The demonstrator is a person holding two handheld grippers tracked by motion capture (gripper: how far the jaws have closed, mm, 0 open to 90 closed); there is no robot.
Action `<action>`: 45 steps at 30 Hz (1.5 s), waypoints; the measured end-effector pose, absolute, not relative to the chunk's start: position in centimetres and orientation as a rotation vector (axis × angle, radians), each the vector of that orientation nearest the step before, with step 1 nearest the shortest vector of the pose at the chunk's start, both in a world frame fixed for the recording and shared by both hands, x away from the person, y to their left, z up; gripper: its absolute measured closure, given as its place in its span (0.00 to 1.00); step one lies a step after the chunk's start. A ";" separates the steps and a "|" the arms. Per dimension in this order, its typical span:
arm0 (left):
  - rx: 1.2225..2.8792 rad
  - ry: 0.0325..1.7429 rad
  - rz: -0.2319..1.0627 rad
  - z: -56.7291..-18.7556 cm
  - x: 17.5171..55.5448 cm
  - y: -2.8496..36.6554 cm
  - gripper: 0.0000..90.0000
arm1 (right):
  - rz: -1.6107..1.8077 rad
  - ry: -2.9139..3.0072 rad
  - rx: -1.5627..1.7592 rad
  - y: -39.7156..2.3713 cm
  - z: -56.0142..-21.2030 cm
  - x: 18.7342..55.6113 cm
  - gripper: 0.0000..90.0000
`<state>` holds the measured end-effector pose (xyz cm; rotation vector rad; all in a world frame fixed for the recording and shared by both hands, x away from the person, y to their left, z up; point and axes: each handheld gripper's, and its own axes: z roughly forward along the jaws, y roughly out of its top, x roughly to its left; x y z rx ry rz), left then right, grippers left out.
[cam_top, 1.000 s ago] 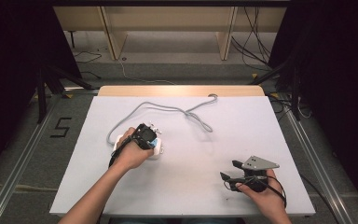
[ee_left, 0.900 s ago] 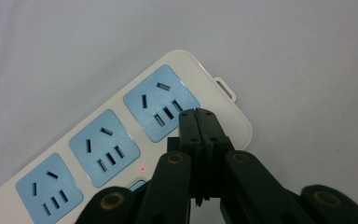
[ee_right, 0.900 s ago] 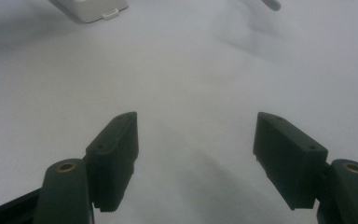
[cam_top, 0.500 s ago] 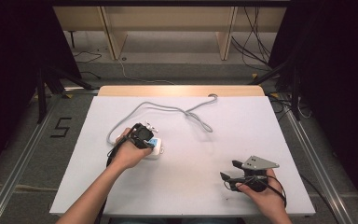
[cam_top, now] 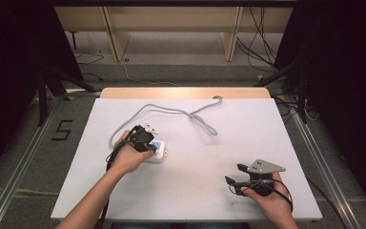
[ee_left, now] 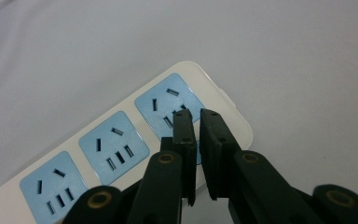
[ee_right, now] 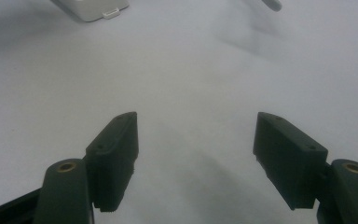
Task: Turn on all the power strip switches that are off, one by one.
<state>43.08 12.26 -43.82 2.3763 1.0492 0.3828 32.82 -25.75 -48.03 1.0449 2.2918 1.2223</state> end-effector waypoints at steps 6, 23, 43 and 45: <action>2.347 1.053 0.379 -43.6 42.9 12.4 0.89 | 1.221 2.292 1.044 -25.8 -48.0 32.8 0.35; 2.252 1.030 0.374 -43.1 41.8 13.4 0.68 | 1.223 2.290 1.043 -25.8 -48.0 32.8 0.35; 2.169 0.966 0.379 -43.1 40.3 15.1 0.48 | 1.225 2.291 1.043 -25.8 -48.0 32.8 0.35; 2.167 0.953 0.378 -43.1 40.1 15.3 0.46 | 1.225 2.292 1.044 -25.8 -48.0 32.8 0.35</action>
